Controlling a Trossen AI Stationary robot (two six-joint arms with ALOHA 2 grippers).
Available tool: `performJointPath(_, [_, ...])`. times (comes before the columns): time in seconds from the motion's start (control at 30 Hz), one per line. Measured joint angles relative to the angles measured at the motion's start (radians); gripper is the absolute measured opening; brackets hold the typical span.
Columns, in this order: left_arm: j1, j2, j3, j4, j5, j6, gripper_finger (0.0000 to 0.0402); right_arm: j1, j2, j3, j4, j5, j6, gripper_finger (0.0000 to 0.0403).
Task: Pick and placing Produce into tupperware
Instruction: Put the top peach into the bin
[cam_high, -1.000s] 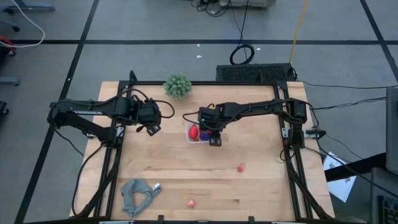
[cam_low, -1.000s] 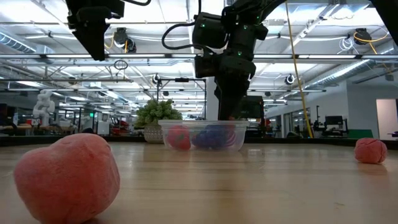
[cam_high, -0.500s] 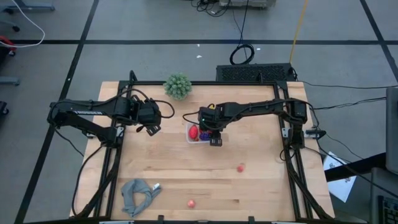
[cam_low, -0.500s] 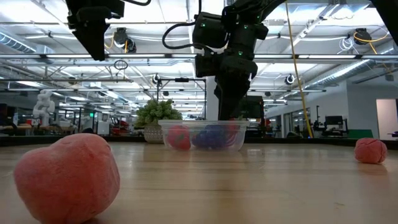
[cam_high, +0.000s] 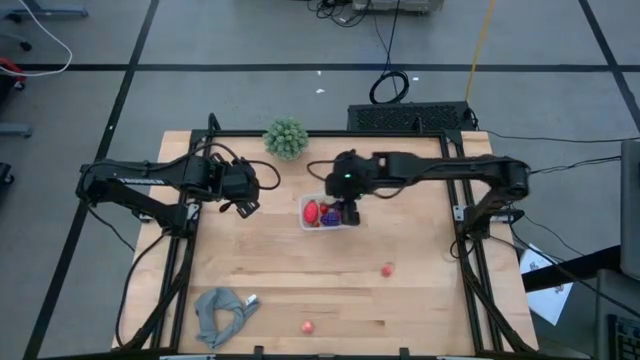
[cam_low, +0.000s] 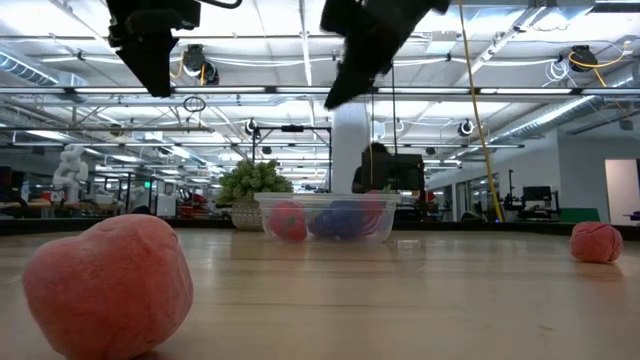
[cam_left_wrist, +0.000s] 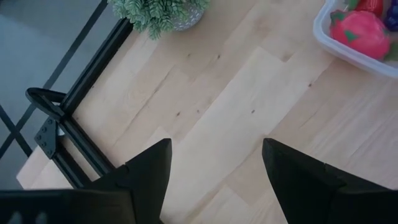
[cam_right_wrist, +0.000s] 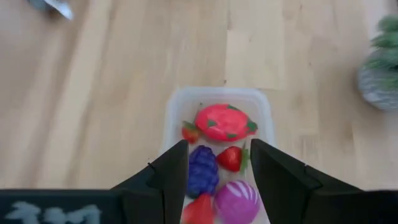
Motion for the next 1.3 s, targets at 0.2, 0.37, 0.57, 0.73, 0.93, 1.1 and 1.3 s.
performJointPath(0.2, [-0.056,0.000,0.000,0.051,0.039,-0.004,0.0257,0.080,-0.194,0.000,-0.172,-0.008,0.122,0.0162])
performJointPath(0.37, [-0.132,0.000,0.000,0.151,0.069,0.001,0.0257,0.187,-0.321,-0.008,-0.331,-0.008,0.322,0.0162])
performJointPath(0.57, [-0.206,0.000,0.000,0.189,0.071,-0.043,0.0257,0.360,-0.409,-0.141,-0.333,-0.009,0.562,0.0162])
performJointPath(0.73, [-0.249,0.000,0.000,0.186,0.071,-0.104,0.0257,0.489,-0.419,-0.319,-0.223,-0.009,0.638,0.0162])
performJointPath(0.93, [-0.274,0.000,0.000,0.185,0.070,-0.150,0.0257,0.550,-0.419,-0.545,-0.012,-0.040,0.717,0.0162])
performJointPath(1.1, [-0.277,0.000,0.000,0.185,0.070,-0.175,0.0257,0.529,-0.420,-0.661,0.033,-0.065,0.784,0.0162])
performJointPath(1.3, [-0.277,0.000,0.000,0.185,0.070,-0.183,0.0257,0.488,-0.419,-0.736,0.109,-0.065,0.788,0.0162])
